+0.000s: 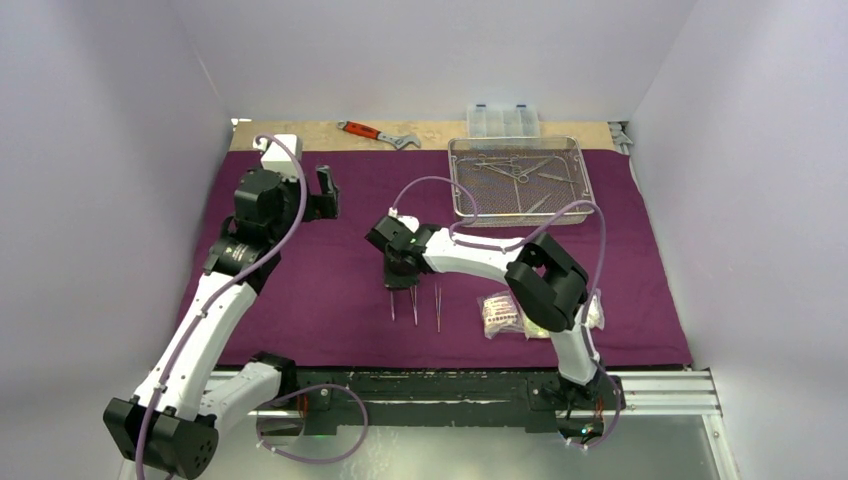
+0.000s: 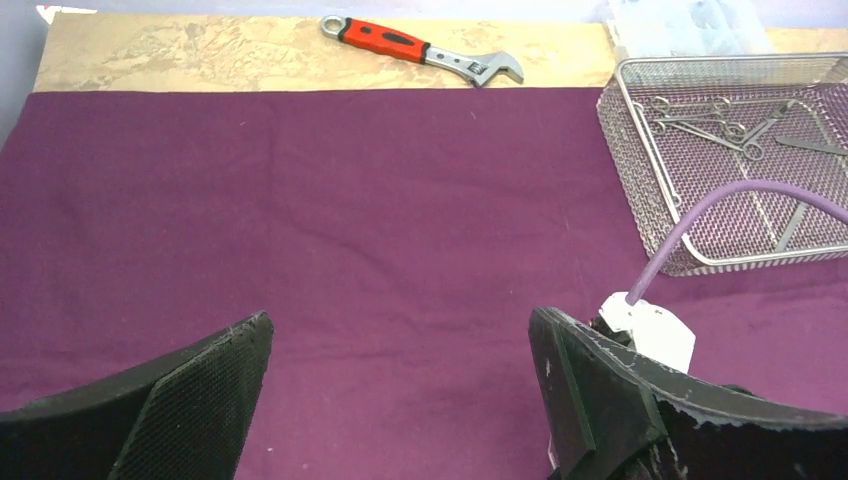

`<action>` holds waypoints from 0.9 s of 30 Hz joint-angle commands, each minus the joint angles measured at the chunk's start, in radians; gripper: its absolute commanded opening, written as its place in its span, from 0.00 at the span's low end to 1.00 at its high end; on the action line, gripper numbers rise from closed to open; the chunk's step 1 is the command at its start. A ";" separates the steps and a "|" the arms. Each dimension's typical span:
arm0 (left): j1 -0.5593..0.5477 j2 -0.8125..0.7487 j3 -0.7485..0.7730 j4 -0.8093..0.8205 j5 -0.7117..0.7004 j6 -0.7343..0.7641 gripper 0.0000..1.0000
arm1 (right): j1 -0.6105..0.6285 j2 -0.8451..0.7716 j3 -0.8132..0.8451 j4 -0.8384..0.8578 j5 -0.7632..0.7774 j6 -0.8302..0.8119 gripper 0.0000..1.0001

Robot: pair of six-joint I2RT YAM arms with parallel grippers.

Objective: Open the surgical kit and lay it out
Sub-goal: Place the medical item in the surgical kit.

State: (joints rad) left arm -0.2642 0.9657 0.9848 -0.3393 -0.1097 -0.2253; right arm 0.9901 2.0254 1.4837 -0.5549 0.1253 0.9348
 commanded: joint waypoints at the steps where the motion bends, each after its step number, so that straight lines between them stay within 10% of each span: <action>1: 0.000 0.000 0.011 -0.007 -0.047 -0.008 0.99 | 0.025 0.014 0.014 -0.019 0.086 0.048 0.14; 27: 0.000 -0.026 0.072 -0.074 -0.222 -0.035 0.99 | 0.012 -0.109 0.212 -0.124 0.239 0.017 0.56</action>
State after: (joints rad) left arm -0.2642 0.9535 0.9695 -0.3977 -0.2474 -0.2272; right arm 1.0557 2.0403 1.6257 -0.6804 0.2955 1.0061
